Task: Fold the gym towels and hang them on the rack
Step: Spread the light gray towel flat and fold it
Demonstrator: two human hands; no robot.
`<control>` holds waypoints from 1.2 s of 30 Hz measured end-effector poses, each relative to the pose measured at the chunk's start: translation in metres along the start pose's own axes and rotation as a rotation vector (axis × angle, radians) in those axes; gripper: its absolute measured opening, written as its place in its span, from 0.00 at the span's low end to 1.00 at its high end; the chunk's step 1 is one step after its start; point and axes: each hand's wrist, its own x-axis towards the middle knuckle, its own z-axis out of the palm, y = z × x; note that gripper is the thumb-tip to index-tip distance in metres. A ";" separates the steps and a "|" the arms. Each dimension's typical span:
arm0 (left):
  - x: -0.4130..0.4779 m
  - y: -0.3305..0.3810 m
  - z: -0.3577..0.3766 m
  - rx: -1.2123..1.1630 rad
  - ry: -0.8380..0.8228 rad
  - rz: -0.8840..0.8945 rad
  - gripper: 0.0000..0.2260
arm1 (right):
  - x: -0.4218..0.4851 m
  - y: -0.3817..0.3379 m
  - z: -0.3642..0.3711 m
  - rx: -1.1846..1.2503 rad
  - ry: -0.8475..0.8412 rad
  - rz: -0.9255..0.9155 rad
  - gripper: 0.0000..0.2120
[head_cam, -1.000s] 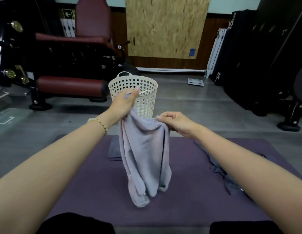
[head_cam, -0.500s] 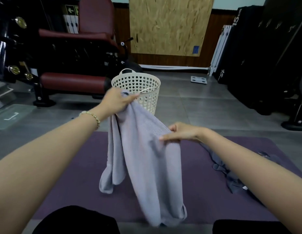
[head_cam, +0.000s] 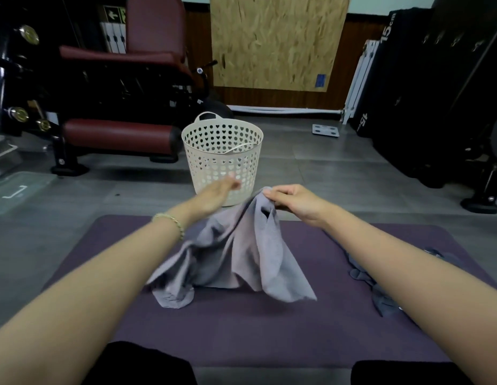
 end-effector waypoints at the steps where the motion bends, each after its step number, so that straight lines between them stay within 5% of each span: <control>1: -0.003 0.010 0.016 -0.043 -0.087 0.013 0.25 | 0.004 0.000 0.003 -0.004 0.002 0.004 0.10; 8: 0.008 0.003 0.044 -0.073 -0.142 0.047 0.39 | 0.004 0.010 0.014 0.100 -0.022 0.090 0.11; 11: 0.009 0.001 0.044 -0.081 -0.090 0.078 0.29 | 0.003 0.023 0.006 0.099 0.053 0.149 0.13; 15: 0.008 0.008 0.037 -0.242 0.005 0.075 0.20 | -0.007 0.051 0.005 0.210 -0.222 0.371 0.31; 19: 0.010 0.010 0.017 -0.417 -0.052 -0.038 0.21 | -0.016 0.048 0.008 0.409 -0.316 0.239 0.17; 22: 0.008 0.007 0.005 -0.423 -0.047 -0.037 0.22 | -0.019 0.035 -0.002 0.585 -0.251 0.193 0.13; 26: 0.009 0.012 0.008 -0.581 0.009 -0.037 0.18 | -0.026 0.024 -0.009 0.433 -0.135 0.228 0.05; 32: 0.013 0.039 0.025 -0.603 0.043 -0.045 0.19 | -0.035 0.025 0.000 0.460 -0.155 0.152 0.09; 36: 0.012 0.035 0.021 -0.465 0.106 -0.059 0.23 | -0.036 0.009 -0.008 0.260 0.128 0.000 0.07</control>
